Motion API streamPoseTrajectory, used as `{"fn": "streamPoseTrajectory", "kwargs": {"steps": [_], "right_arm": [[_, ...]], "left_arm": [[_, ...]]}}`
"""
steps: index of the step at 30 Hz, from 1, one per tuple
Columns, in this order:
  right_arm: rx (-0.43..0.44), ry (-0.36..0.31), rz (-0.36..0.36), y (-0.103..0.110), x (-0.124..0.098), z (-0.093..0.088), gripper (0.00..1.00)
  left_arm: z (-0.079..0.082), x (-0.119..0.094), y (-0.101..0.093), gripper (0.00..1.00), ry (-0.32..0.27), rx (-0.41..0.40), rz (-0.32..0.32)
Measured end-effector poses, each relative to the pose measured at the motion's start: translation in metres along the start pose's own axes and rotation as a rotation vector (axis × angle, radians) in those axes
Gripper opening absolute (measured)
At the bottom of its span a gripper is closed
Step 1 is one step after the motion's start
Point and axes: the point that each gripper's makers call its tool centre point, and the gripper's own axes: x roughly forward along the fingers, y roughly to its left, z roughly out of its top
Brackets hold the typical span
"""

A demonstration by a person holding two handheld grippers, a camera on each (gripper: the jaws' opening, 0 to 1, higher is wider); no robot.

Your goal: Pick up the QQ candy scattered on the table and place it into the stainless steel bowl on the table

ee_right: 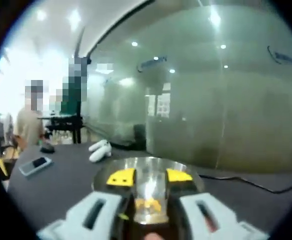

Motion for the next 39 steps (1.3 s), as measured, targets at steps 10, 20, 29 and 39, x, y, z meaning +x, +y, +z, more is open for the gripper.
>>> {"fn": "streamPoseTrajectory", "kwargs": {"steps": [10,20,29,39], "right_arm": [[0.040,-0.048,0.041,0.006,-0.010,0.010,0.23],[-0.048,-0.032,0.092,0.015,-0.022,0.003,0.21],[0.009,0.007,0.197,0.031,-0.060,-0.023,0.23],[-0.035,0.019,0.283,0.040,-0.086,-0.042,0.23]], "left_arm": [[0.002,0.003,-0.003,0.36,0.000,0.004,-0.008],[0.003,0.001,-0.003,0.36,0.005,0.009,-0.004],[0.001,0.001,-0.002,0.36,0.005,0.009,-0.004],[0.002,0.003,-0.003,0.36,-0.001,0.006,-0.005]]}}
